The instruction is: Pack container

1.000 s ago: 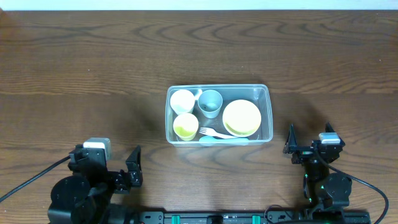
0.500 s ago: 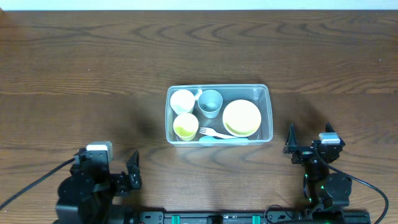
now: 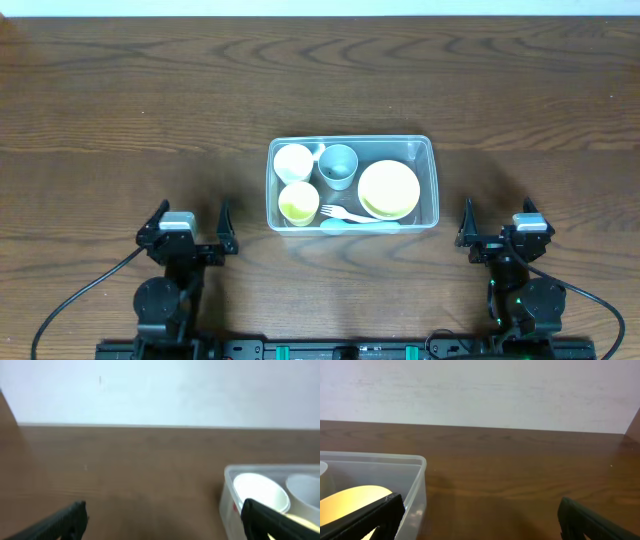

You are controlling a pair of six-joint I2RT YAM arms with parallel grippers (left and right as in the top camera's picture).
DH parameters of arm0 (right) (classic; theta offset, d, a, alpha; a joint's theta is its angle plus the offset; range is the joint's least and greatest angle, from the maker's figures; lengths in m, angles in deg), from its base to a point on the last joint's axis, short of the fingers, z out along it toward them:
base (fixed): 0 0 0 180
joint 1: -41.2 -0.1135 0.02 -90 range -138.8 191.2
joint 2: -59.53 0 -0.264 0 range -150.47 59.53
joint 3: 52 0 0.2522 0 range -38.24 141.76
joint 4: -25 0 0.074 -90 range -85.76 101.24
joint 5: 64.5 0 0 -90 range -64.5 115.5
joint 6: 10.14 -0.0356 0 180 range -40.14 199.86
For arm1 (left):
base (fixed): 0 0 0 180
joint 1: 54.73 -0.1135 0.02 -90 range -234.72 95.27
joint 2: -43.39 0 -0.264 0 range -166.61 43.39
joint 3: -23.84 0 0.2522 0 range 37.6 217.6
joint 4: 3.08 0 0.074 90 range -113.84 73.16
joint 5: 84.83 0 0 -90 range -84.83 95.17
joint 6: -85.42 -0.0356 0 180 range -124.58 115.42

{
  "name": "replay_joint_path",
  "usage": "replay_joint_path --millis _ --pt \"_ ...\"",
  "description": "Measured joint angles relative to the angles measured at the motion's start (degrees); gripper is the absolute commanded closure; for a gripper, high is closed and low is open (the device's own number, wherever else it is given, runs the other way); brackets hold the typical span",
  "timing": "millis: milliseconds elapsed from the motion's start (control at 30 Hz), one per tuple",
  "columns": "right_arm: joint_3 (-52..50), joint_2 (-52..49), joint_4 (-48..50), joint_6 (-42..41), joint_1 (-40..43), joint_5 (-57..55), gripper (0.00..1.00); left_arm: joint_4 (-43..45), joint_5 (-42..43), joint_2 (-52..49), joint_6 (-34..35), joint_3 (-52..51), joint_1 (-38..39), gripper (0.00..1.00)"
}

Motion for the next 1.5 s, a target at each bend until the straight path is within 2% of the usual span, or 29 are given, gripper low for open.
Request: replay_joint_path --millis 67,167,333,1500 --pt "0.0 0.0 -0.02 0.0 0.0 0.0 0.01 4.81 0.0 0.07 -1.64 -2.62 0.0 0.02" --pt "0.0 0.0 0.0 0.0 0.0 0.0 0.01 6.95 0.02 0.11 -3.58 -4.92 0.0 0.02" --pt "-0.02 0.0 0.0 0.0 0.0 0.0 0.01 3.26 0.11 0.26 -5.03 -5.75 -0.04 0.02" --pt "-0.02 0.0 0.02 0.0 0.0 0.0 0.01 3.13 0.24 1.53 -6.1 -5.7 -0.04 0.02"
